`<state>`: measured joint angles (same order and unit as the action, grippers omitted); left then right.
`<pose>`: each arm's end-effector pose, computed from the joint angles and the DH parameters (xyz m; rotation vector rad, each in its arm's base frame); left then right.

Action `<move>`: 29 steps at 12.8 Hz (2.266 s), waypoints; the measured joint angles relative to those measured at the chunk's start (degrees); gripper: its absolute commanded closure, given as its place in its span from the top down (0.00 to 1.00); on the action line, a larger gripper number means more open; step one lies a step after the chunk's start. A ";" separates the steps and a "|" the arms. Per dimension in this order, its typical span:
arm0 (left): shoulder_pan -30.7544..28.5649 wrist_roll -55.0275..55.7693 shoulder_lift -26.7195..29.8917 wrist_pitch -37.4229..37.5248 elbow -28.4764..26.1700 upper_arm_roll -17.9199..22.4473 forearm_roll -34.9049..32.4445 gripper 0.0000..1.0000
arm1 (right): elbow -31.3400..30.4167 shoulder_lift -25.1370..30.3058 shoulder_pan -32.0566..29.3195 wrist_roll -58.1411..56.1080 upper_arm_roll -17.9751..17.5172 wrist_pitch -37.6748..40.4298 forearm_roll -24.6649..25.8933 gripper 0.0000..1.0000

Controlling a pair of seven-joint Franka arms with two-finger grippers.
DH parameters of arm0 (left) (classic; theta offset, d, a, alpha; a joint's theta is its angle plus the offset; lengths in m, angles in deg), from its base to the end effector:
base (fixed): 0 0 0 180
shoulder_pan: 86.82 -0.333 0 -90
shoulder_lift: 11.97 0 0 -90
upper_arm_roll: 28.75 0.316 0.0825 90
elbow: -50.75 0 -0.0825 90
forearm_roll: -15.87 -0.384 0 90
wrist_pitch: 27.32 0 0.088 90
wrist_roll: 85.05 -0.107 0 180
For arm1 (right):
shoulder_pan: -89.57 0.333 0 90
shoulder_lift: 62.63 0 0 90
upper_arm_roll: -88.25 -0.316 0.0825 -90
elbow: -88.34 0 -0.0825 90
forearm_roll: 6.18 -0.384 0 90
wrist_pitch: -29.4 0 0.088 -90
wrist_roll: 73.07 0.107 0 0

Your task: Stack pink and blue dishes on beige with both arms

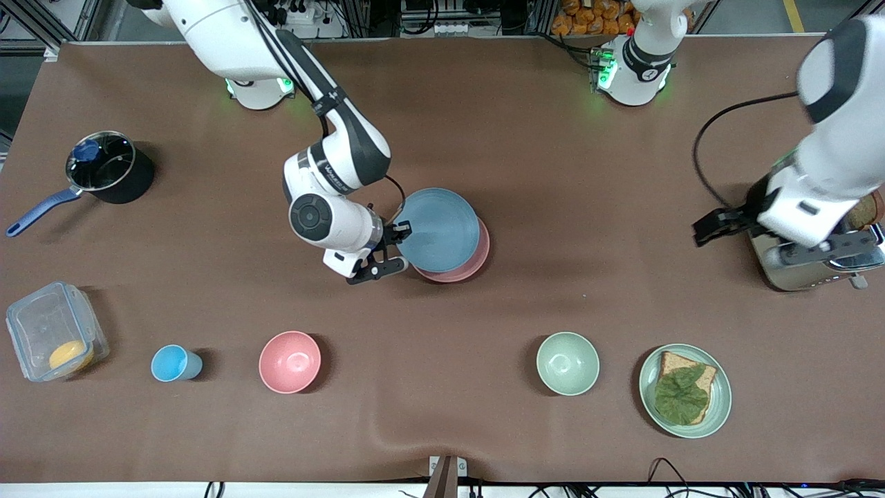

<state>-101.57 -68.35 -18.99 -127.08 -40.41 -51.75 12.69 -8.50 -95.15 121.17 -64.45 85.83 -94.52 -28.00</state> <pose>0.5973 -0.0687 0.5645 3.1319 0.2238 0.0598 0.5470 0.3836 0.2633 -2.8400 -0.2966 0.2991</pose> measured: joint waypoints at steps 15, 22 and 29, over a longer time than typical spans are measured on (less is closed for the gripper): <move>14.68 -7.85 4.40 4.65 1.55 18.84 2.56 1.00 | 0.56 -3.36 2.13 3.13 0.85 -7.06 0.07 1.00; 14.31 -7.89 4.40 4.72 1.59 18.81 2.56 1.00 | 2.89 10.38 -8.41 -0.74 3.52 12.49 6.23 1.00; 14.30 -7.89 4.45 5.78 2.59 18.81 2.59 1.00 | 8.17 25.27 -30.60 -22.51 4.20 34.34 16.90 1.00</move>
<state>-87.26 -76.24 -14.54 -121.30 -37.82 -32.95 15.29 -0.33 -69.88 90.57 -86.96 90.03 -60.18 -11.11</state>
